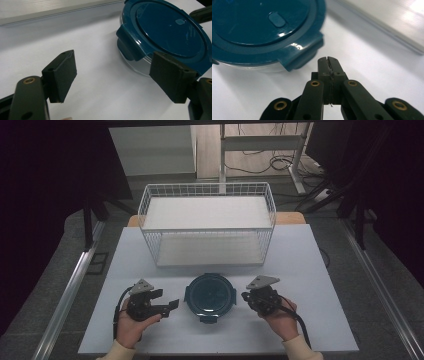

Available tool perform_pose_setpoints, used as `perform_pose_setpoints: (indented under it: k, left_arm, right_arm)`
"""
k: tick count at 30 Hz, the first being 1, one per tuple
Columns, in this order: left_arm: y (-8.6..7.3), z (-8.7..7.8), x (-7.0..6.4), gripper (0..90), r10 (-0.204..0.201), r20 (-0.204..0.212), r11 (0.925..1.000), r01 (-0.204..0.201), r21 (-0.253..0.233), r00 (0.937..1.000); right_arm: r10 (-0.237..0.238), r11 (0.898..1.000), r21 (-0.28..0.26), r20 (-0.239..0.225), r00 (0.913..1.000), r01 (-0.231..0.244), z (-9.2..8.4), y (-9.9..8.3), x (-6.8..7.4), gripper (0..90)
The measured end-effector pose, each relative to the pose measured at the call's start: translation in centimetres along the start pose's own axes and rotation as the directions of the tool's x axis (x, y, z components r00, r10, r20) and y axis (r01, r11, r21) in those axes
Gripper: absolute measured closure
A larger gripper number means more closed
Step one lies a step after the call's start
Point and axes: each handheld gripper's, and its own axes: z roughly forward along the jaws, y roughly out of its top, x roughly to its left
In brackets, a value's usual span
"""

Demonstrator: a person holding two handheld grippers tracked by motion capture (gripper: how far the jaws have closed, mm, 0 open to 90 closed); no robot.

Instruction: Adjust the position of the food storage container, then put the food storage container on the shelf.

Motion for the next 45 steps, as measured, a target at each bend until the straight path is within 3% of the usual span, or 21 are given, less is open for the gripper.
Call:
perform_pose_setpoints:
  k: [4,7,8,10,12,13,14,17,28,34,35,37,38,41,45]
  left_arm:
    - [0.1,-0.2,0.3,21.1,-0.006,0.006,1.0000,0.006,-0.006,1.0000]
    - [0.1,-0.1,0.4,21.1,-0.014,0.006,0.9999,0.014,-0.001,0.9999]
    - [0.0,-0.1,0.4,21.1,-0.016,0.006,0.9999,0.016,0.000,0.9999]
    - [0.1,-0.2,0.3,21.1,-0.019,0.008,0.9998,0.019,-0.005,0.9998]
    - [0.2,-0.3,0.1,20.7,-0.017,0.016,0.9997,0.018,-0.015,0.9997]
    - [0.2,-0.3,0.1,20.4,-0.017,0.016,0.9997,0.018,-0.015,0.9997]
    - [0.3,-0.3,0.0,19.7,-0.020,0.028,0.9995,0.021,-0.024,0.9994]
    - [0.4,-0.2,-0.2,17.7,-0.035,0.052,0.9991,0.036,-0.024,0.9980]
    - [0.7,-0.5,-0.4,16.4,-0.087,0.125,0.9956,0.091,-0.024,0.9883]
    - [0.8,-0.4,-0.5,16.5,-0.106,0.160,0.9937,0.110,-0.018,0.9814]
    - [0.8,-0.5,-0.6,16.4,-0.109,0.171,0.9933,0.114,-0.017,0.9792]
    - [0.9,-0.4,-0.7,16.2,-0.112,0.175,0.9930,0.117,-0.015,0.9781]
    - [0.9,-0.2,-0.7,15.5,-0.123,0.186,0.9918,0.127,-0.010,0.9749]
    - [1.0,0.2,-0.6,12.8,-0.157,0.218,0.9869,0.161,0.001,0.9632]
    - [1.3,0.6,-0.6,12.6,-0.182,0.230,0.9828,0.184,0.013,0.9560]
  right_arm:
    - [0.063,0.996,-0.056,-0.026,0.9976,-0.065,-1.1,-1.0,-1.0,89.9]
    - [0.080,0.994,-0.067,-0.033,0.9962,-0.082,-1.3,-1.2,-1.3,89.7]
    - [0.096,0.991,-0.091,-0.041,0.9945,-0.099,-1.5,-1.4,-1.6,77.6]
    - [0.124,0.986,-0.107,-0.037,0.9916,-0.127,-1.6,-1.3,-1.6,63.1]
    - [0.139,0.983,-0.117,-0.042,0.9894,-0.143,-1.6,-1.3,-1.5,51.0]
    - [0.139,0.983,-0.117,-0.042,0.9894,-0.143,-1.6,-1.3,-1.5,51.0]
    - [0.163,0.979,-0.114,-0.080,0.9834,-0.171,-1.5,-1.3,-1.5,38.7]
    - [0.182,0.976,-0.105,-0.096,0.9785,-0.192,-1.3,-1.4,-1.5,31.6]
    - [0.214,0.971,-0.081,-0.102,0.9715,-0.223,-1.0,-1.6,-1.3,21.9]
    - [0.245,0.960,-0.109,-0.122,0.9618,-0.259,-1.3,-1.4,-1.3,19.3]
    - [0.266,0.952,-0.117,-0.145,0.9529,-0.284,-1.4,-1.3,-1.4,17.6]
    - [0.277,0.948,-0.118,-0.151,0.9487,-0.296,-1.4,-1.3,-1.5,16.9]
    - [0.300,0.940,-0.112,-0.169,0.9387,-0.321,-1.3,-1.2,-1.4,15.0]
    - [0.340,0.928,-0.090,-0.191,0.9210,-0.361,-0.7,-1.2,-1.3,13.4]
    - [0.383,0.911,-0.064,-0.234,0.8939,-0.407,0.1,-0.9,-1.1,12.9]
